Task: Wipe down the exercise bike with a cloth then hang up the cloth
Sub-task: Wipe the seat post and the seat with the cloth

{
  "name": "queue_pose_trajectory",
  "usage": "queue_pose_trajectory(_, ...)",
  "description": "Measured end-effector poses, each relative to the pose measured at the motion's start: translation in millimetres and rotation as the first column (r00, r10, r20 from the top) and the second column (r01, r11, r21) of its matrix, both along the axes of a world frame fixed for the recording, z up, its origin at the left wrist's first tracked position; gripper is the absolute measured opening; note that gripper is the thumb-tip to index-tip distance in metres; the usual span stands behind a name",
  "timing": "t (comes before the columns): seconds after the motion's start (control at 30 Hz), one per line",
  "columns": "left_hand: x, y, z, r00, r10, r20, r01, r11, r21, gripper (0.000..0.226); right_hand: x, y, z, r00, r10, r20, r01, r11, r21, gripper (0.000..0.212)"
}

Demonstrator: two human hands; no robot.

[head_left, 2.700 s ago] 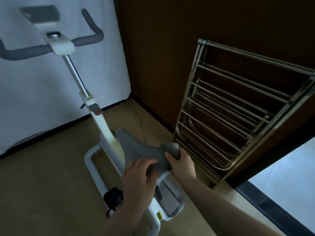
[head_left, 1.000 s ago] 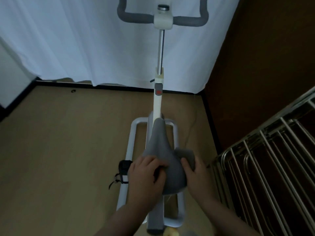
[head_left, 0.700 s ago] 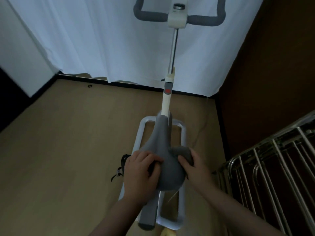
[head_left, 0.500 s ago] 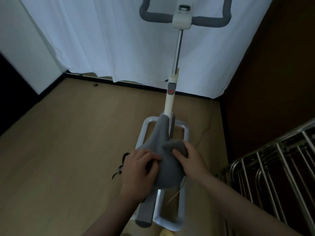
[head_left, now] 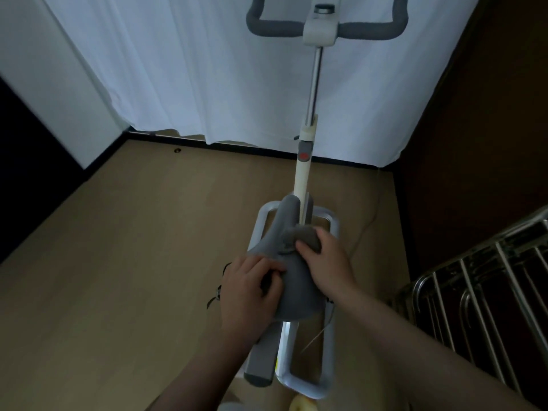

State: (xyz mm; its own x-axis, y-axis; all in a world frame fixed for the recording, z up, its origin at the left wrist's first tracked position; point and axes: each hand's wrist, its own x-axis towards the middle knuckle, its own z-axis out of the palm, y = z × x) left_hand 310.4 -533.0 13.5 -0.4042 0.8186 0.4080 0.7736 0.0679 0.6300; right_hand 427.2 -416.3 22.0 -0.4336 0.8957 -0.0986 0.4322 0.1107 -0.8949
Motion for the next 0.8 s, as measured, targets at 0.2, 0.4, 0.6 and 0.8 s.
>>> queue_pose_trajectory(0.2, -2.9, 1.4, -2.5, 1.000, -0.021, -0.008, 0.021, 0.999, 0.029, 0.015, 42.7, -52.6, -16.8, 0.999, -0.034, 0.008, 0.030, 0.955, 0.295, 0.020)
queue_pose_trajectory(0.4, -13.7, -5.2, 1.6, 0.985, -0.135, 0.110, 0.136, 0.991, 0.004, 0.014, 18.3, -87.2, -12.2, 0.984, -0.106, 0.146, 0.020, 0.869, 0.495, 0.038)
queue_pose_trajectory(0.6, -30.3, -15.3, 6.4, 0.927, -0.318, 0.199, 0.335, 0.940, -0.060, 0.018, 16.9, -96.3, -0.4, 0.925, -0.317, 0.208, 0.191, 0.863, 0.468, 0.033)
queue_pose_trajectory(0.8, -49.7, -31.5, 5.4, 0.889, -0.373, 0.266, 0.397, 0.917, -0.041, 0.028, 10.5, -107.7, -7.7, 0.897, -0.382, 0.224, 0.201, 0.802, 0.562, 0.034)
